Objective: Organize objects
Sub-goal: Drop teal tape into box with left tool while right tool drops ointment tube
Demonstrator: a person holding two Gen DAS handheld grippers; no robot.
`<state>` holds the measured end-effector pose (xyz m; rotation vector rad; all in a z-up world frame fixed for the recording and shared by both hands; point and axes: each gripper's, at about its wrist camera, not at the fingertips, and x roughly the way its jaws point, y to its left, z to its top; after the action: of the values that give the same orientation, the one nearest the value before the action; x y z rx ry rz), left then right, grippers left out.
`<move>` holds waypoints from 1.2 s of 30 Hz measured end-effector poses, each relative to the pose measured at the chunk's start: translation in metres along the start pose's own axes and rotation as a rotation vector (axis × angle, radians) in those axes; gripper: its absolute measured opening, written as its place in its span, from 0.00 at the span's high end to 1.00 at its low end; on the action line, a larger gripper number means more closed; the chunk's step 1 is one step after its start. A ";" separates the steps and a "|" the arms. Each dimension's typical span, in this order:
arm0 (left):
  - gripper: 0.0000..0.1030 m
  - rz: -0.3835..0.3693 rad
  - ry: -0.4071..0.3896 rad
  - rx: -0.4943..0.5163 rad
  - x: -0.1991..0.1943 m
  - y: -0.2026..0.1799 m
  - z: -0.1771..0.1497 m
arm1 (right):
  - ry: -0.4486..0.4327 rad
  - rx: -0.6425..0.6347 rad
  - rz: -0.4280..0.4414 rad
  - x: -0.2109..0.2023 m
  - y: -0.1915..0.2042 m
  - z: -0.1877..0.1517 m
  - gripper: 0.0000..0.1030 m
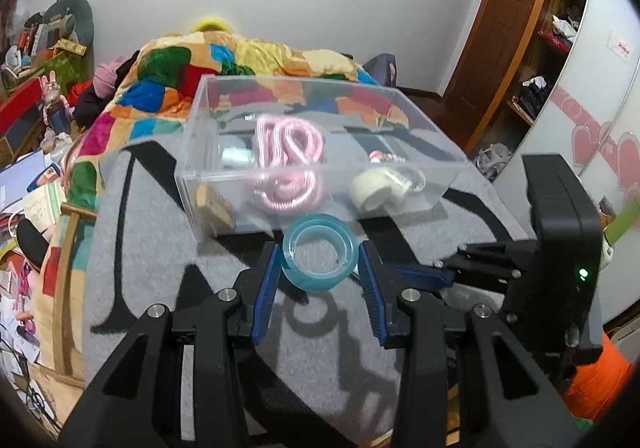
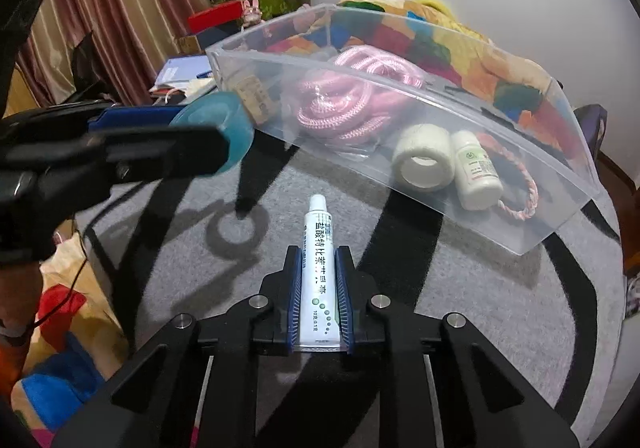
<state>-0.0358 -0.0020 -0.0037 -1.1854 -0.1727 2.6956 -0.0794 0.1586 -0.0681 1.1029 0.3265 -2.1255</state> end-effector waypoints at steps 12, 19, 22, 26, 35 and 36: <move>0.62 0.010 -0.062 0.010 0.008 0.000 0.051 | -0.216 0.140 -0.105 -0.062 -0.039 0.047 0.85; 0.61 0.010 -0.033 0.000 0.033 0.004 0.073 | -0.186 0.240 -0.169 -0.038 -0.072 0.071 0.85; 0.61 0.027 -0.008 0.010 0.050 0.004 0.078 | -0.152 0.256 -0.166 -0.023 -0.077 0.075 0.85; 0.62 0.032 0.027 0.008 0.069 0.007 0.078 | -0.109 0.247 -0.155 -0.004 -0.075 0.077 0.87; 0.60 0.012 0.068 -0.004 0.081 0.011 0.071 | -0.086 0.245 -0.132 -0.002 -0.076 0.074 0.84; 0.58 0.010 0.065 -0.007 0.079 0.011 0.070 | -0.090 0.240 -0.135 -0.006 -0.075 0.073 0.82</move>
<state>-0.1415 0.0025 -0.0148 -1.2770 -0.1666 2.6631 -0.1731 0.1779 -0.0264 1.1413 0.1066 -2.3739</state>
